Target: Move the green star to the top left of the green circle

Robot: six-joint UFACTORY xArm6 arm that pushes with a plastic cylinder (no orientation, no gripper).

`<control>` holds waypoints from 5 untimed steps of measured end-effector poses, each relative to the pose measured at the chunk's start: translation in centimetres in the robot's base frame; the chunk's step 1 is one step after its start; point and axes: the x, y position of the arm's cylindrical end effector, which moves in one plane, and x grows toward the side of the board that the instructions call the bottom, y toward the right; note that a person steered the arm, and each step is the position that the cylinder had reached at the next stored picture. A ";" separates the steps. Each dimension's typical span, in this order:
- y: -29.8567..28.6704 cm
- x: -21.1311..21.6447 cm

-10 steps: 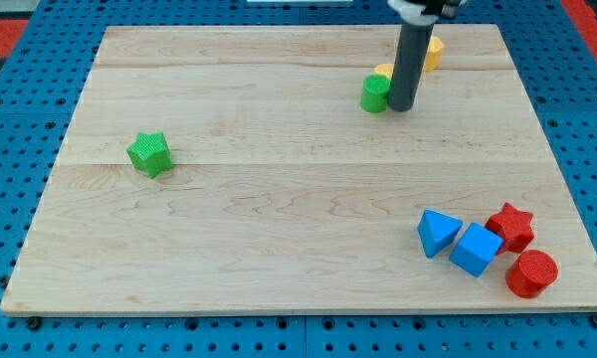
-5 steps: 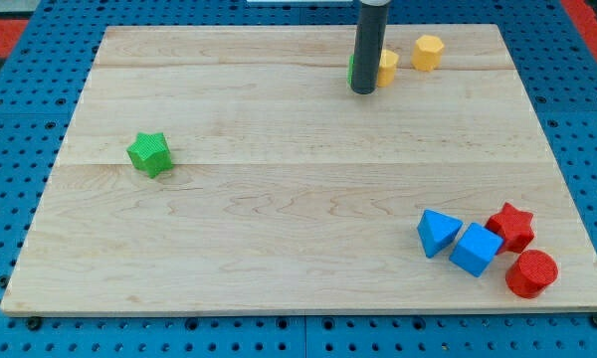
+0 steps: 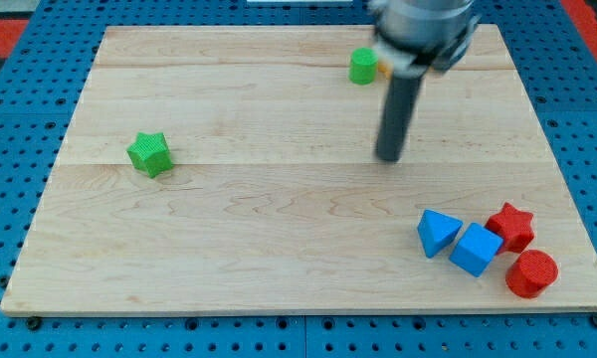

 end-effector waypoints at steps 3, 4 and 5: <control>-23.4 -3.1; -20.2 -8.7; -15.6 -15.0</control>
